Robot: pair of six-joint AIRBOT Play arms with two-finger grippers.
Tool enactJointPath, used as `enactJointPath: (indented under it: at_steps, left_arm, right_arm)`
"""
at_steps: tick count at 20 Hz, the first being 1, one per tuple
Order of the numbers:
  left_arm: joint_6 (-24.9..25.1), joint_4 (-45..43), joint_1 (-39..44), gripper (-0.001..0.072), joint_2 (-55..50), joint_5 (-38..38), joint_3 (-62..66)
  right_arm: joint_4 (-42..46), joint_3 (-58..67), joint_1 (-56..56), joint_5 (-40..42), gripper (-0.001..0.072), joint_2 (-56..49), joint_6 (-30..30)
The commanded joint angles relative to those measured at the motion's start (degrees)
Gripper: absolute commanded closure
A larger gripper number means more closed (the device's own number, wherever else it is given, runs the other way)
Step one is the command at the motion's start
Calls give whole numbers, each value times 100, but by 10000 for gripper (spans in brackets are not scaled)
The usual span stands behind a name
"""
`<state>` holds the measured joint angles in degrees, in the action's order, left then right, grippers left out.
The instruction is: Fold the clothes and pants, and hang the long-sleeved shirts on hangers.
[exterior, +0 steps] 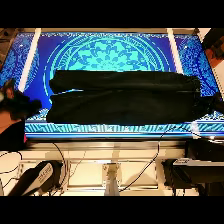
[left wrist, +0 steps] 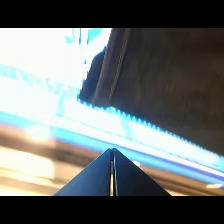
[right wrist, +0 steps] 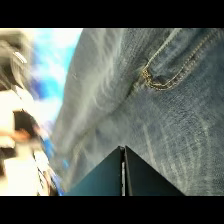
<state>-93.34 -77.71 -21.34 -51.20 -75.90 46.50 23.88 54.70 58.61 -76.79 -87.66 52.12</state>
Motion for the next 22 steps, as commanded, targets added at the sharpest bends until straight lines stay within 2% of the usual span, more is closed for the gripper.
enactJointPath:
  at_steps: [1,2,3,5,7,9,12,16,17,21,22]
  left_arm:
    - [-267,1023,-898,335,1519,101,-1755]
    - [-413,1121,-1051,141,1753,116,-2094]
    - [-487,1255,-1158,82,1932,157,-2404]
    - [-485,1661,-1185,81,2061,686,-2876]
    - [-481,2500,-1180,81,2017,1685,-3281]
    - [-479,2540,-1130,81,1864,2326,-3410]
    - [-278,2592,-1126,81,1587,2855,-3407]
    - [-258,2638,-1123,83,1132,3547,-3405]
    - [-168,2774,-1123,83,997,3738,-3405]
    - [737,4011,-1123,92,367,3976,-3401]
    - [997,4380,-1123,132,184,3993,-3397]
  right_arm:
    - [-376,-953,199,669,423,251,-273]
    - [-114,-957,127,839,161,251,-114]
    - [15,-957,39,984,85,254,-35]
    - [35,-957,-177,1121,84,254,-33]
    - [28,-940,-391,1119,85,254,-28]
    - [24,-940,-560,1056,85,256,-15]
    - [0,-940,-730,861,85,256,-9]
    - [-63,-940,-831,715,85,258,-9]
    - [-109,-940,-831,643,85,260,-9]
    - [-142,-940,-831,535,85,260,-9]
    - [-142,-940,-831,522,85,260,-9]
